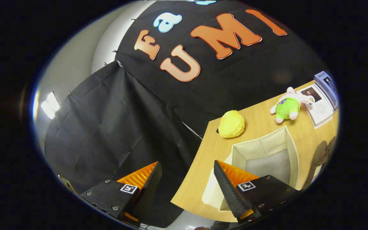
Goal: Open the storage box then place both shoes into the box .Put the left shoe in first, then the right shoe, with the right side of both shoes facing outward in a uniform manner.
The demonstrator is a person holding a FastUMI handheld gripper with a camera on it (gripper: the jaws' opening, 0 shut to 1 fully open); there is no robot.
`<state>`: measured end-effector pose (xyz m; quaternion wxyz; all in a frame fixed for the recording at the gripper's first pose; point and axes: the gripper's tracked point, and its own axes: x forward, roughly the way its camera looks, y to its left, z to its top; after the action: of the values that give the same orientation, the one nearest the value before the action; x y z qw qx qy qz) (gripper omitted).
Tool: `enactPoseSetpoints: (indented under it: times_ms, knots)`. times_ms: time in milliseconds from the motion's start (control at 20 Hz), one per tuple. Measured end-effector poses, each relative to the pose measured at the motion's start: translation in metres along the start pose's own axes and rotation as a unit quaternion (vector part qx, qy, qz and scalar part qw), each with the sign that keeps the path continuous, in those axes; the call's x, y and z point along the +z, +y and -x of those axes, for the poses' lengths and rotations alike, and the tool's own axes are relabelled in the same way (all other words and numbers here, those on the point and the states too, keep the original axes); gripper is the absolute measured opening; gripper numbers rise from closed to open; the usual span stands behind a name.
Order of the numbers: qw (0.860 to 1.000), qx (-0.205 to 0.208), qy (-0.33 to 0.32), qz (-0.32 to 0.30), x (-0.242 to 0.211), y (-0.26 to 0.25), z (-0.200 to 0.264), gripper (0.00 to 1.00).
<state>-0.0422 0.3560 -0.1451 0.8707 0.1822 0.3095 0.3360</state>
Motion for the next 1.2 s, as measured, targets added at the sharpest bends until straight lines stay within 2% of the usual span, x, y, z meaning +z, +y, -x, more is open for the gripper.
enactPoseSetpoints:
  times_ms: [500, 700, 900, 1200]
  knots:
    - [0.991, -0.107, -0.065, 0.043, 0.035, -0.085, 0.050, 0.98]
    - [0.979, -0.166, -0.090, 0.078, 0.046, -0.126, 0.078, 0.98]
    - [0.967, -0.219, -0.104, 0.077, 0.046, -0.171, 0.108, 0.98]
    - [0.941, -0.313, -0.101, 0.081, 0.023, -0.242, 0.152, 0.98]
